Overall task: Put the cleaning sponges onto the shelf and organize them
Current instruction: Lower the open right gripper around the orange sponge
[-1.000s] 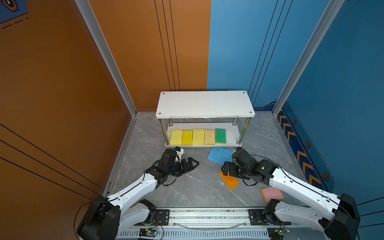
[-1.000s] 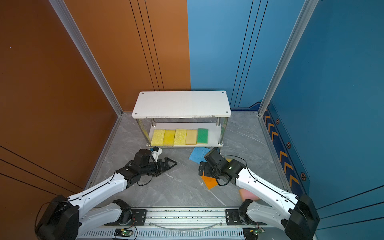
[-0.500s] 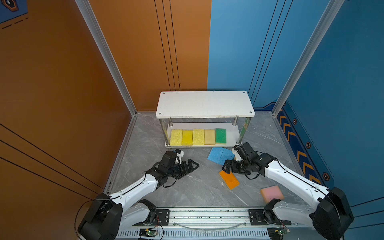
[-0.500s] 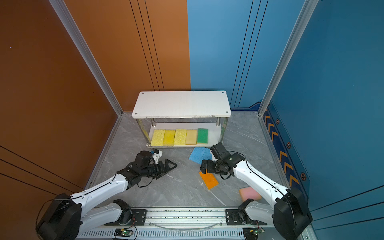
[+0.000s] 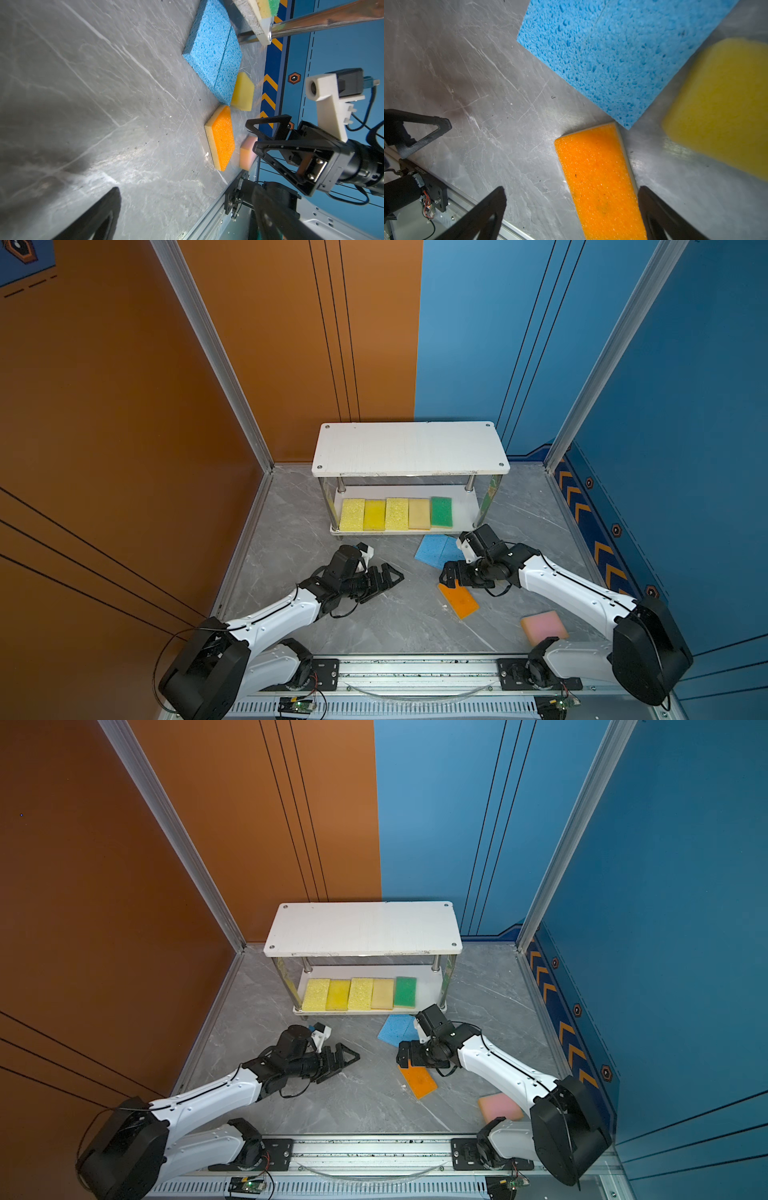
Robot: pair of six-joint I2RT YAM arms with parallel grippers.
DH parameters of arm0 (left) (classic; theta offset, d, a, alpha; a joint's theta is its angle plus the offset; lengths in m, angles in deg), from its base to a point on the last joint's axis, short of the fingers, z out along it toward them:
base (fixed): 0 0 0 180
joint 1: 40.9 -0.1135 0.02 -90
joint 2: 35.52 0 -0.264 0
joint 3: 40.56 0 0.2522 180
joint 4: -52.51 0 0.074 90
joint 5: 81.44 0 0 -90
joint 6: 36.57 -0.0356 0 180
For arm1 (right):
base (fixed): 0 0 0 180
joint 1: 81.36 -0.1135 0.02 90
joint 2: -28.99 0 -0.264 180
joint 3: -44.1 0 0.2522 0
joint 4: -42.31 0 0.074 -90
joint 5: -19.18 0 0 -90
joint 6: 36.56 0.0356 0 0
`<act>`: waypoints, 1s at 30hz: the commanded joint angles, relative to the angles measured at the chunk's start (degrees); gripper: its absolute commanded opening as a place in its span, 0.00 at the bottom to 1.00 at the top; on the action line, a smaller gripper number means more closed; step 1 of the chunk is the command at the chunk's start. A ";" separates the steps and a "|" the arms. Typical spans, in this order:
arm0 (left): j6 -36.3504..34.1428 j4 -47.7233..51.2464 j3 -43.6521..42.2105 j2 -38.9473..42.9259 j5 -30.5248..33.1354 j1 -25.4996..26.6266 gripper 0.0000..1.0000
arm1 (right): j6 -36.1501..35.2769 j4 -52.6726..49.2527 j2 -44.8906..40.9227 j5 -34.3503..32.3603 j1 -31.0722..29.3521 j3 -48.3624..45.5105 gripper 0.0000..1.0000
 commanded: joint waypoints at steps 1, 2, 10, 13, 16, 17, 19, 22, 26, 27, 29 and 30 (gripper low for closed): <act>0.43 -0.77 -1.07 0.12 1.63 0.53 0.99 | -1.48 -1.66 0.16 -2.94 1.30 -1.69 0.99; 0.48 -0.73 -1.12 -0.01 1.59 0.48 0.99 | -1.57 -1.66 0.86 -2.79 1.51 -2.19 1.00; 0.74 -0.73 -1.60 0.39 1.61 0.71 0.99 | -2.35 -0.59 2.02 -1.37 2.21 -4.69 0.99; 0.78 -0.71 -1.97 0.89 1.63 0.71 0.99 | -2.36 0.29 2.55 -0.10 2.30 -5.32 1.00; 0.73 -0.75 -2.35 1.59 1.77 0.58 0.99 | -1.52 2.28 2.71 1.59 2.21 -6.80 1.00; 0.75 -0.76 -2.54 1.86 1.76 0.48 0.99 | -1.09 3.09 2.59 1.80 2.21 -7.52 1.00; 0.71 -0.73 -2.83 2.45 1.70 0.46 0.99 | -0.17 4.23 2.40 2.44 2.14 -8.65 1.00; 0.46 -0.86 -3.32 3.06 1.73 0.14 0.99 | 1.68 6.85 1.71 4.11 1.39 -10.19 1.00; 0.32 -1.35 -3.51 2.68 0.66 -0.51 0.99 | 3.13 8.74 1.75 4.67 -0.43 -10.86 1.00; 0.24 -1.32 -3.26 2.52 0.39 -0.59 0.99 | 3.39 9.25 1.88 4.64 -0.83 -11.02 1.00; 0.14 -1.35 -2.92 2.49 -0.01 -0.76 0.99 | 4.00 10.13 2.15 4.73 -1.56 -11.13 0.99; 0.28 -1.33 -2.89 2.58 -0.09 -0.82 0.99 | 4.31 10.44 2.12 4.87 -2.02 -11.08 0.99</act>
